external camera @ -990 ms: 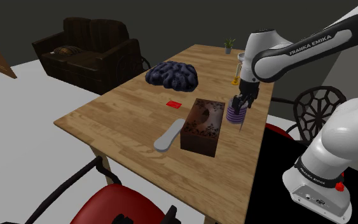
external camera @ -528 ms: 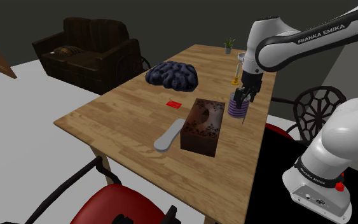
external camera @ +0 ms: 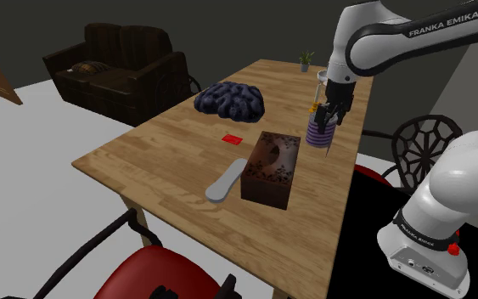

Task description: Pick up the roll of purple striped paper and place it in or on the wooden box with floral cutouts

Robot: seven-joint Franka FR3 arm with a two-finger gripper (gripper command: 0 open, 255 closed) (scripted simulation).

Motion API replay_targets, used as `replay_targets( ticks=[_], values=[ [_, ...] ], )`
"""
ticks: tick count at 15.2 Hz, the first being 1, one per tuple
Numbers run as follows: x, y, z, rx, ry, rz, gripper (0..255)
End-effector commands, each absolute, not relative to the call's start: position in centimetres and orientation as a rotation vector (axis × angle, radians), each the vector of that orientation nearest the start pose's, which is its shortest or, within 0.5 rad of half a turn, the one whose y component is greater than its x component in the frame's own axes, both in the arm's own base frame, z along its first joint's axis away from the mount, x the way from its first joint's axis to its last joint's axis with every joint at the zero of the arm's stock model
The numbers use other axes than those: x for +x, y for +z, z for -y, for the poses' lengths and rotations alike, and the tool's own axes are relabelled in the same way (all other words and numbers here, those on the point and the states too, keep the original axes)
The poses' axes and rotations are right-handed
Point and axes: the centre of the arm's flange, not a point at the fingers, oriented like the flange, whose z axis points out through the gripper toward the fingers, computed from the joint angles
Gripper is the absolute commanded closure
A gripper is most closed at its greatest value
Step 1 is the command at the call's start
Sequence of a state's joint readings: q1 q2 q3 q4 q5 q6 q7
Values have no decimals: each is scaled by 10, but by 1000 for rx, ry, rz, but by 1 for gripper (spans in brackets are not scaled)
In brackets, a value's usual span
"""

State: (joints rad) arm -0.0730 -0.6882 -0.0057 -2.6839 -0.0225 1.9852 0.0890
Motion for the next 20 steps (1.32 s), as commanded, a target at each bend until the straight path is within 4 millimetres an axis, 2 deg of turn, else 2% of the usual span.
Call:
replay_targets(
  ticks=[1,15,20],
  values=[
    [333,448,27,-3149,16,-248,255],
    [333,521,27,-3149,16,-248,255],
    [360,530,-33,-3149,16,-248,255]
  ],
)
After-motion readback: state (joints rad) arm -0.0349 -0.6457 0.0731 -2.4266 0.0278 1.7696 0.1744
